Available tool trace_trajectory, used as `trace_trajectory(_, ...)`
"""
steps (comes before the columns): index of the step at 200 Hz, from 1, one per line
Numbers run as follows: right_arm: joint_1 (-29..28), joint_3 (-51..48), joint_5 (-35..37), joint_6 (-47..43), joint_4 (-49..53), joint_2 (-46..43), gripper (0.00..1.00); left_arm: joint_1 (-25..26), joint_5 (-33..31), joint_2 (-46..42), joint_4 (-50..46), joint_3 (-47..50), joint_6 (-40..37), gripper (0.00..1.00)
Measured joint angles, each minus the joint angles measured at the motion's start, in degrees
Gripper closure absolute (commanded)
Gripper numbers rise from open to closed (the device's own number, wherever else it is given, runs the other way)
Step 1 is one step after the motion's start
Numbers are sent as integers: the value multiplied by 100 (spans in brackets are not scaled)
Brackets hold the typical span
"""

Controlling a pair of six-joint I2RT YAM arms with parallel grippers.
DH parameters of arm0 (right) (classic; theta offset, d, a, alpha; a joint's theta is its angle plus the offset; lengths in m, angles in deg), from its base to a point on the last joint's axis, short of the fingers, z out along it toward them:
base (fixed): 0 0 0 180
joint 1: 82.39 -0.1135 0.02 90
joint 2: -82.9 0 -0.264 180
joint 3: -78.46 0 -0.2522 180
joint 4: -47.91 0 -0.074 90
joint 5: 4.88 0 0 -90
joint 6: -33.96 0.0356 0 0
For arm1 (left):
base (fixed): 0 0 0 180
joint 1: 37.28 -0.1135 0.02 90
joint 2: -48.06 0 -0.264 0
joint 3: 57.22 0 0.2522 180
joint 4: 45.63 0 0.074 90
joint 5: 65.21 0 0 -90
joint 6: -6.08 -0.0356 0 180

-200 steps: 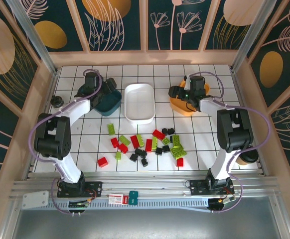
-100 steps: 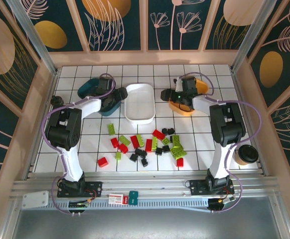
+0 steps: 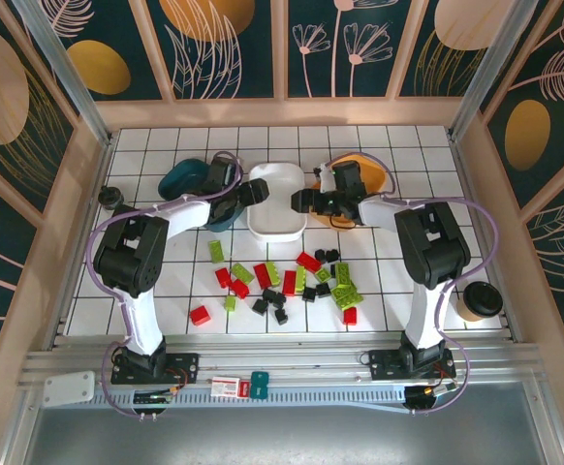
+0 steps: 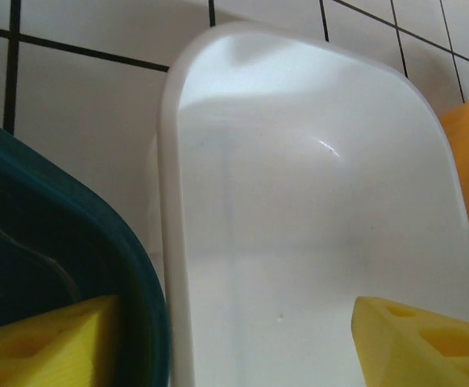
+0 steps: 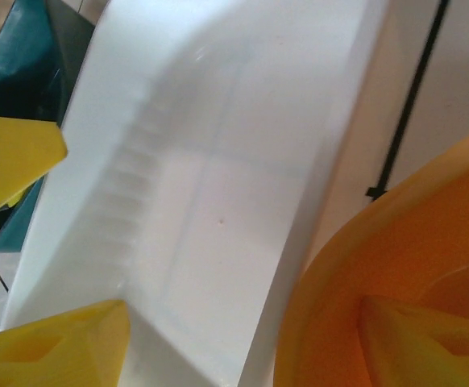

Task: Sort the legos into containers by color
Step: Move the container to the top-center of the table.

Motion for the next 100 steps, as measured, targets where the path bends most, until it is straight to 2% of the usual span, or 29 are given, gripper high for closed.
trace_trajectory(14, -39, -50, 90, 20, -2, -52, 21, -2, -7, -70, -17, 46, 46, 25)
trace_trajectory(25, -63, -96, 168, 50, -2, -109, 14, -13, -13, -127, -20, 55, 83, 23)
trace_trajectory(36, -90, -155, 323, 92, -7, -212, 11, -7, -35, -210, -35, 55, 105, 21)
trace_trajectory(80, -120, -229, 1239, 168, 105, -1010, 10, 22, -334, -813, -251, 52, 118, 17)
trace_trajectory(100, -133, -249, 1657, 168, 297, -1569, 11, 22, -428, -1261, -332, 72, 103, 6)
